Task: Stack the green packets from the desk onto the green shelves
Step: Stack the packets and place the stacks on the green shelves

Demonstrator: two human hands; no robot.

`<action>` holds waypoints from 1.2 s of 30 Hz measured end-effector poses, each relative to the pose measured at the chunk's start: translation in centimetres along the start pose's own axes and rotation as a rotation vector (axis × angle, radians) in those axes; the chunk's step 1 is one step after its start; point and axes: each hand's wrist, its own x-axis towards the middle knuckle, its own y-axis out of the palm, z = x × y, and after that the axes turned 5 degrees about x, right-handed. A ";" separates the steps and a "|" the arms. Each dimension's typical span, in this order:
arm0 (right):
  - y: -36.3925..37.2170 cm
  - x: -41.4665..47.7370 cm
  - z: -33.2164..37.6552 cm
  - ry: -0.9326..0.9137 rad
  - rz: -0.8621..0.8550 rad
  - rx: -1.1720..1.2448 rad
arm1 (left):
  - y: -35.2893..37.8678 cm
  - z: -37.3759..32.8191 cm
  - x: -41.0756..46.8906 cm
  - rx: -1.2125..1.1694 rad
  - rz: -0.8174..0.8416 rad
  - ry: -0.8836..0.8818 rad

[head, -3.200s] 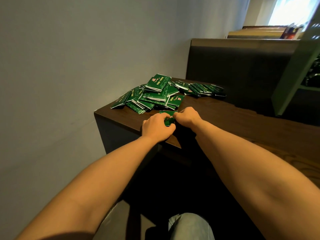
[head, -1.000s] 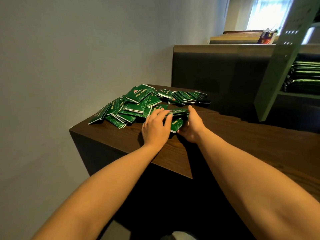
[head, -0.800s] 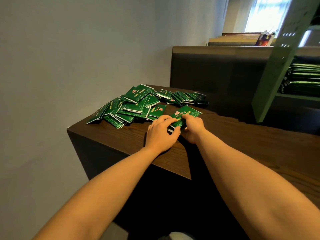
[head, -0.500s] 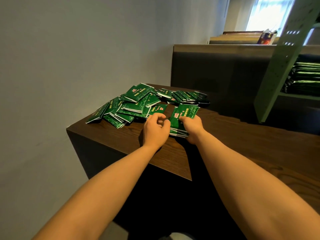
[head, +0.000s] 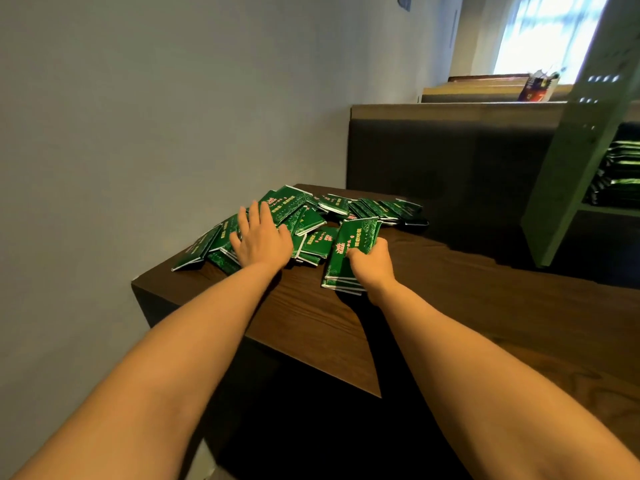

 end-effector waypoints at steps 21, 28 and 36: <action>-0.8 -0.5 0.8 0.088 -0.002 0.054 | -0.3 -0.6 -2.8 -0.146 -0.278 0.328; -1.1 0.2 -0.1 0.230 -0.017 0.249 | 0.7 -1.6 -8.4 -0.347 -0.114 0.361; -1.4 -2.9 1.7 0.193 0.005 0.187 | 1.4 -1.7 -9.0 -0.381 -0.010 0.497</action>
